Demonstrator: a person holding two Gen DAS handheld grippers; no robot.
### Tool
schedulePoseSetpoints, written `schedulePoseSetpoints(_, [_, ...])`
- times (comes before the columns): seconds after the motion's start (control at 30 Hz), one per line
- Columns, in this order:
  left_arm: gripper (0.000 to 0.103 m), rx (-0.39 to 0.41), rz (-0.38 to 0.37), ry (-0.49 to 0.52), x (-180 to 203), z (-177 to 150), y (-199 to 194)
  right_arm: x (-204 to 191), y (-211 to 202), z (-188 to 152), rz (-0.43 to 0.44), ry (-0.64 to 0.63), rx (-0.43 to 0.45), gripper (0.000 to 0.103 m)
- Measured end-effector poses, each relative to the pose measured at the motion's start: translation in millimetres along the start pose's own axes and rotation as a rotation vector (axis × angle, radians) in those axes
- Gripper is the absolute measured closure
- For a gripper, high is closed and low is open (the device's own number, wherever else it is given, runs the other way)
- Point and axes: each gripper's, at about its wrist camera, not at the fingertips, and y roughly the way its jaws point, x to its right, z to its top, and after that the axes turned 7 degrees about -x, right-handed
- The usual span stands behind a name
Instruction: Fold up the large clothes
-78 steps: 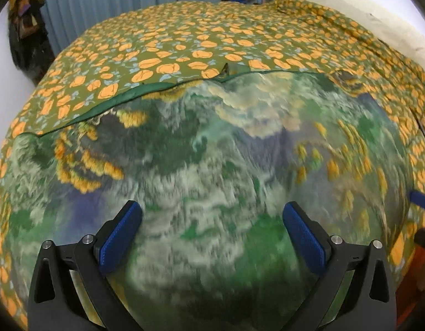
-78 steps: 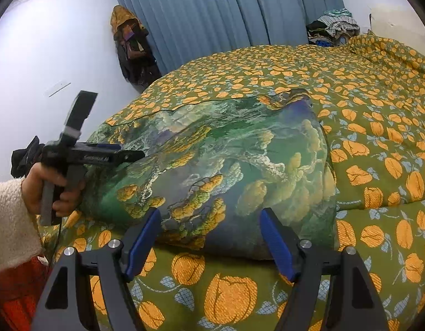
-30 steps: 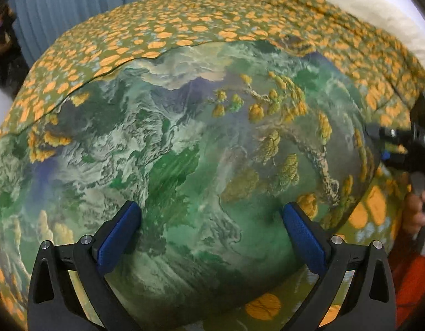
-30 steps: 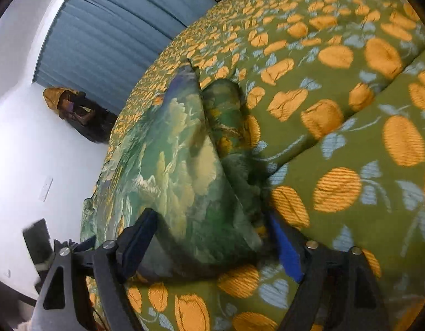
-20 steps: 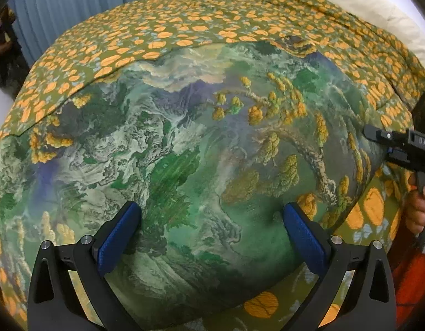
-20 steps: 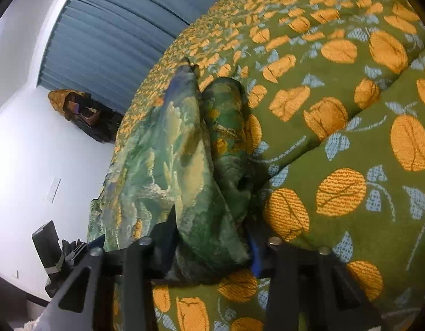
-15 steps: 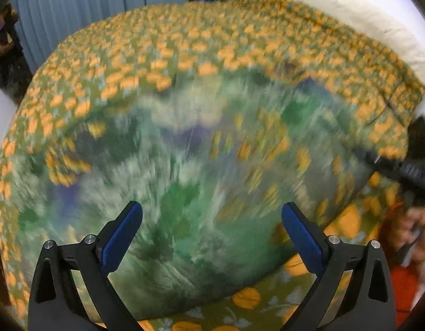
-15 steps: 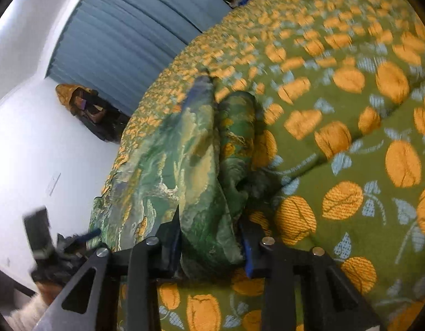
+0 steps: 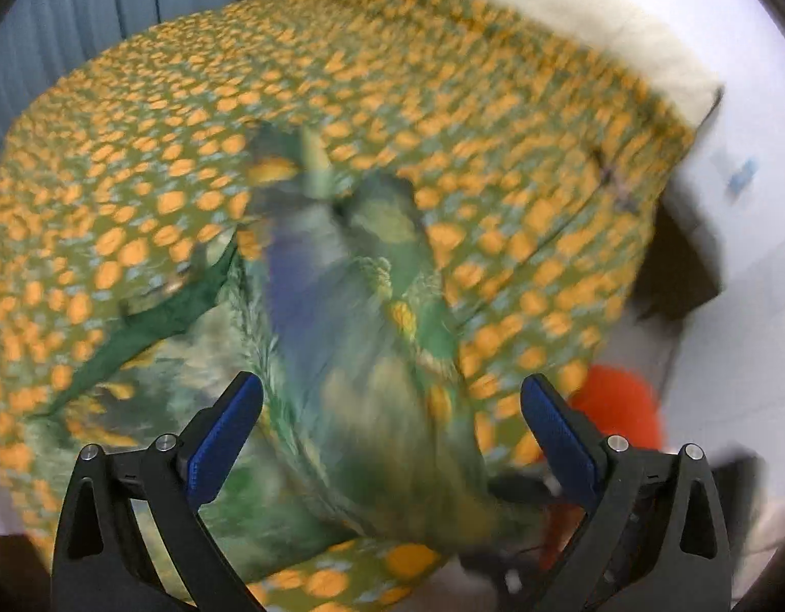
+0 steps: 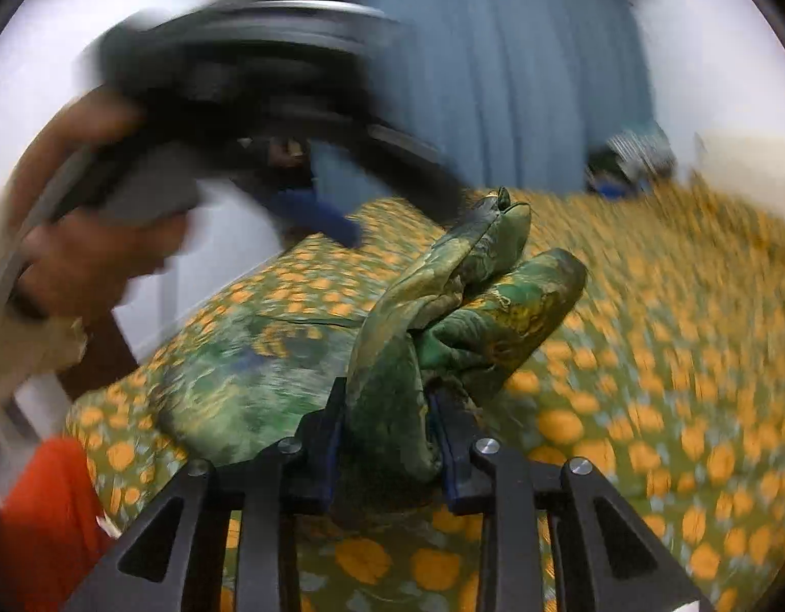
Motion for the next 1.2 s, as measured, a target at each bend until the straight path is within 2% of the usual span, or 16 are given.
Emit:
schedulePoseSetpoints(0.2, [0.003, -0.147, 0.249, 0.054, 0.1, -19.5, 39.7, -57.3, 13.2, -3.4, 0.023, -0.196, 0.002, 0.075])
schedulePoseSetpoints(0.27, [0.041, -0.183, 0.328, 0.060, -1.4, -23.4, 55.8, -67.7, 14.9, -4.3, 0.020, -0.223, 0.003, 0.076])
schedulePoseSetpoints(0.3, [0.060, -0.198, 0.332, 0.056, -3.4, -25.1, 60.6, -69.4, 16.6, -6.1, 0.012, -0.234, -0.001, 0.076])
schedulePoseSetpoints(0.33, [0.068, -0.200, 0.289, 0.044, -8.2, -25.6, 63.9, -71.6, 15.0, -7.9, 0.018, -0.235, -0.010, 0.076])
schedulePoseSetpoints(0.4, [0.072, -0.181, 0.235, 0.009, -17.4, -26.5, 59.5, -69.9, 13.7, -9.2, 0.018, -0.222, -0.012, 0.076])
schedulePoseSetpoints(0.47, [0.073, -0.161, 0.195, -0.020, -26.8, -28.1, 49.2, -67.1, 8.3, -10.4, 0.028, -0.215, 0.002, 0.072])
schedulePoseSetpoints(0.53, [0.073, -0.140, 0.180, -0.028, -39.1, -31.0, 37.8, -64.5, 1.1, -9.4, 0.059, -0.200, 0.010, 0.047])
schedulePoseSetpoints(0.57, [0.073, -0.130, 0.165, -0.047, -49.6, -35.0, 30.8, -60.0, -4.2, -10.0, 0.091, -0.173, 0.014, 0.045])
schedulePoseSetpoints(0.67, [0.073, -0.101, 0.123, -0.111, -82.2, -49.4, 13.6, -48.8, -6.4, -12.2, 0.134, -0.097, -0.005, 0.045])
schedulePoseSetpoints(0.87, [0.072, -0.039, 0.059, -0.211, -146.4, -89.9, -14.0, -24.2, 17.1, -10.0, 0.108, 0.016, -0.084, 0.045])
schedulePoseSetpoints(1.03, [0.070, -0.006, 0.023, -0.291, -193.3, -127.1, -12.8, -25.7, 50.6, 11.9, 0.122, 0.031, -0.151, 0.047])
schedulePoseSetpoints(1.2, [0.070, 0.033, -0.060, -0.418, -244.3, -164.8, -0.6, -55.5, 104.4, 39.4, 0.190, -0.022, -0.221, 0.053])
